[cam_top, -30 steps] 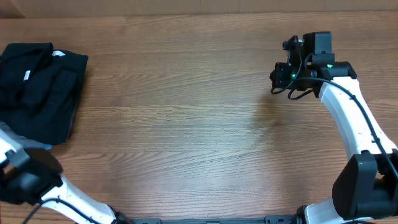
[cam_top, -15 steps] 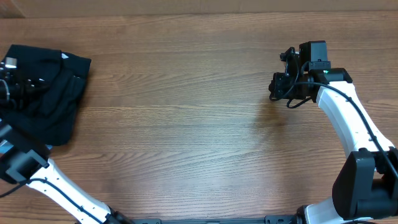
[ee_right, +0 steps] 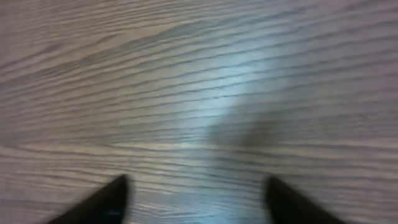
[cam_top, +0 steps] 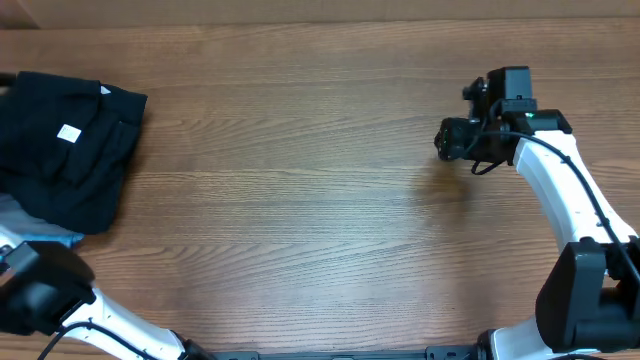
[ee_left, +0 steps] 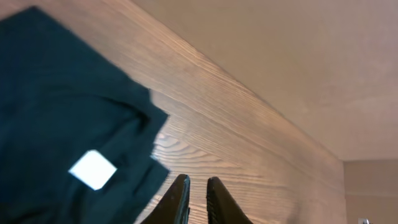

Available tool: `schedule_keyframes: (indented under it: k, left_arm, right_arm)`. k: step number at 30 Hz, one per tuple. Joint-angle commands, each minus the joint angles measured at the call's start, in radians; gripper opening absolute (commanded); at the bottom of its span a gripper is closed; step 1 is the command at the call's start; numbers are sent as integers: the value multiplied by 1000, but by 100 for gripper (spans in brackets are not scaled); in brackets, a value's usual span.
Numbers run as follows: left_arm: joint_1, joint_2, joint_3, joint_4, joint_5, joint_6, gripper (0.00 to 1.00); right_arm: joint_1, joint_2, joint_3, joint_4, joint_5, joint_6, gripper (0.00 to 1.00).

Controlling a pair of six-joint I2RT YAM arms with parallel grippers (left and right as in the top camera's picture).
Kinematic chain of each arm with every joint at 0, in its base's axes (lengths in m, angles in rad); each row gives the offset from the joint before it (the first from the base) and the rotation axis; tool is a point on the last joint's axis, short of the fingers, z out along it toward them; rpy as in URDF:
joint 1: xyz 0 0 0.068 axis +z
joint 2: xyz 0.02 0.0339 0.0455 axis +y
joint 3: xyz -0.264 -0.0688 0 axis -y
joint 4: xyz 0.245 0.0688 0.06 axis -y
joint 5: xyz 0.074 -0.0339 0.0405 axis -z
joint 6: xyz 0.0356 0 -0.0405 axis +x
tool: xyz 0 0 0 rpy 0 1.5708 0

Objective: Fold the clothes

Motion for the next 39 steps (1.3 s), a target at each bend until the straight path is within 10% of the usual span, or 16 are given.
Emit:
schedule_keyframes:
  k: [1, 3, 6, 15, 39]
  left_arm:
    - [-201, -57, 5, 13, -119, 3, 33]
    - [-330, -50, 5, 22, -226, -3, 49]
    - [-522, -32, 5, 70, -383, -62, 100]
    - [-842, -25, 5, 68, -491, -62, 100]
    - [-851, -25, 5, 68, -491, -62, 100]
  right_arm:
    - [-68, 4, -3, -5, 48, 0, 100]
    - [-105, 4, -3, -19, 64, 0, 100]
    - [-123, 4, -3, -42, 68, 0, 100]
    - [-123, 4, -3, -38, 66, 0, 100]
    - [-123, 4, -3, -38, 66, 0, 100]
